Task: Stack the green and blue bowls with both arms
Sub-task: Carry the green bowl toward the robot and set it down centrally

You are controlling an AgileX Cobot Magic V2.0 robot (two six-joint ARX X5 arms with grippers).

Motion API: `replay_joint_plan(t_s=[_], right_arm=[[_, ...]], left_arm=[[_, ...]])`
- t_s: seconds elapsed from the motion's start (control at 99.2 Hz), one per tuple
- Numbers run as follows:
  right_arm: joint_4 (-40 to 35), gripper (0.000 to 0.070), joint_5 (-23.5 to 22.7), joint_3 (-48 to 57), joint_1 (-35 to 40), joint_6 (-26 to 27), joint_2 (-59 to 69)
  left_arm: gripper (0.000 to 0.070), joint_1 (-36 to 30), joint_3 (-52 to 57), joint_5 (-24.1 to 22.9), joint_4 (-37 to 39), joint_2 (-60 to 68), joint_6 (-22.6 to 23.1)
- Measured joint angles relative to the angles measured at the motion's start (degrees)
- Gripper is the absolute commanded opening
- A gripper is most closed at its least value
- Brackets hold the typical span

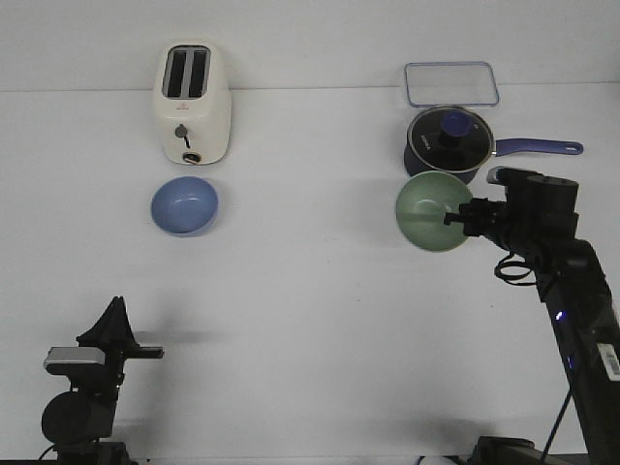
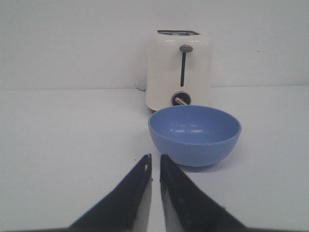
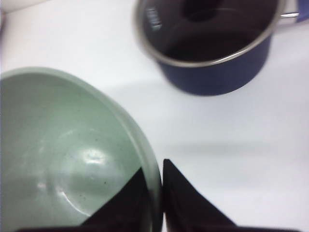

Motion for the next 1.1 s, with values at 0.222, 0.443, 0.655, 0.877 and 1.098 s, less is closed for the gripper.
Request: replay_joint_plan(t_s=[0.222,0.443,0.655,0.877,1.098], right_arm=[[-2.8,0.0000,0.2,-5.8,12.6,-1.0,-6.3],[0.9,0.0000,6.0,-14.2,27.2,0.5,-6.5],[7.8,0.0000,8.6,-21.9,36.0,6.0,-6.5],[8.9,0.0000,9.8,-26.3,38.3,8.2,-5.5],[9.4,0.0114,9.5,-26.7,38.3,8.2,-1.9]], left_arm=[[0.0015,0.0,0.0,0.0,0.0,0.0,0.0],[0.0014,0.0,0.0,0.0,0.0,0.0,-0.2],[0.0015,0.0,0.0,0.0,0.0,0.0,-1.2],[0.0012,0.0,0.0,0.0,0.0,0.0,-8.5],[0.0012,0.0,0.0,0.0,0.0,0.0,-17.2]])
